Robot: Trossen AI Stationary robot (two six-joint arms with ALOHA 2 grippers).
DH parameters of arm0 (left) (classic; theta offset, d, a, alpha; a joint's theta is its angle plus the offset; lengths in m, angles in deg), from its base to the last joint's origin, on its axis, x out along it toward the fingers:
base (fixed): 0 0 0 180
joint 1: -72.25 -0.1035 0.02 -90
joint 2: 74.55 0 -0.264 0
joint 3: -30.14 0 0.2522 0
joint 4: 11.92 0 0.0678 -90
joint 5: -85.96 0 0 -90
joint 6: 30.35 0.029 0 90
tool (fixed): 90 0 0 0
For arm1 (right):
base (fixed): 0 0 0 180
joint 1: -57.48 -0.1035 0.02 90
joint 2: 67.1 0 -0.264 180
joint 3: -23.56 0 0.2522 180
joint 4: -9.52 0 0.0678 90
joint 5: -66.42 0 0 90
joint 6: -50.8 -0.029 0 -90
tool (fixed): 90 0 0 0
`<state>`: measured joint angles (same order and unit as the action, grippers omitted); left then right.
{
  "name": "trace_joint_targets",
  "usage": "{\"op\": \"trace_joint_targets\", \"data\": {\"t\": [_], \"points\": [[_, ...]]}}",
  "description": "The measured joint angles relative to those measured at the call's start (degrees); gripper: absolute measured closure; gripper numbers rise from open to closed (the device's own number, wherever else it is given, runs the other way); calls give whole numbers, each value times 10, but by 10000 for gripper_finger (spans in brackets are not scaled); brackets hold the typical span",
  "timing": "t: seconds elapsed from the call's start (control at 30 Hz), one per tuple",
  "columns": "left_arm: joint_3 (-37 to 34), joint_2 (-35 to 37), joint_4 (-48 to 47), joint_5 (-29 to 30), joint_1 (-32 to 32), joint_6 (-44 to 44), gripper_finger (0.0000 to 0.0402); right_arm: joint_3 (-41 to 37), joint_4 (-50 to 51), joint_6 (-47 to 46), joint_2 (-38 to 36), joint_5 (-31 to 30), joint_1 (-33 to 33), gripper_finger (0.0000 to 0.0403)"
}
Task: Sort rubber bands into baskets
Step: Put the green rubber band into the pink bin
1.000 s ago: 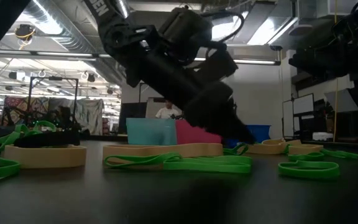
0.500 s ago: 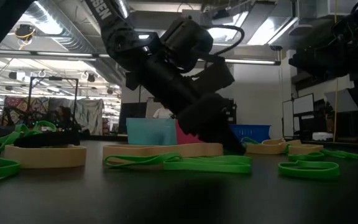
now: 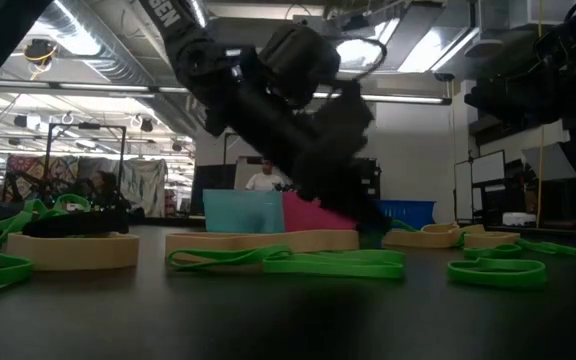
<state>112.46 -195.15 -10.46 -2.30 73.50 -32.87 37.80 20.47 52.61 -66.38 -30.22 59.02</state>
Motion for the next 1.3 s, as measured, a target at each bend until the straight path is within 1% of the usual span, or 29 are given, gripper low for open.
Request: {"op": "trace_joint_targets", "data": {"t": [0.1,0.23,0.47,0.7,0.87,0.97,1.1,1.2,1.3], "points": [[1,30,4,-2,-15,-5,395,0,0,0,0,0,0,281],[2,74,4,-2,-44,9,398,0,1,0,0,0,0,281],[2,133,4,0,-117,39,399,0,2,0,0,0,0,281],[2,141,-5,0,-195,39,398,0,2,0,0,0,0,281],[2,139,-31,0,-225,27,395,0,2,0,0,0,0,281],[2,139,-40,0,-231,26,374,0,2,0,0,0,0,281],[2,139,-42,21,-230,21,330,0,2,0,0,0,0,281],[2,139,-43,24,-227,12,296,0,2,0,0,0,0,281],[2,139,-43,24,-222,-6,273,0,3,0,0,0,0,281]]}}
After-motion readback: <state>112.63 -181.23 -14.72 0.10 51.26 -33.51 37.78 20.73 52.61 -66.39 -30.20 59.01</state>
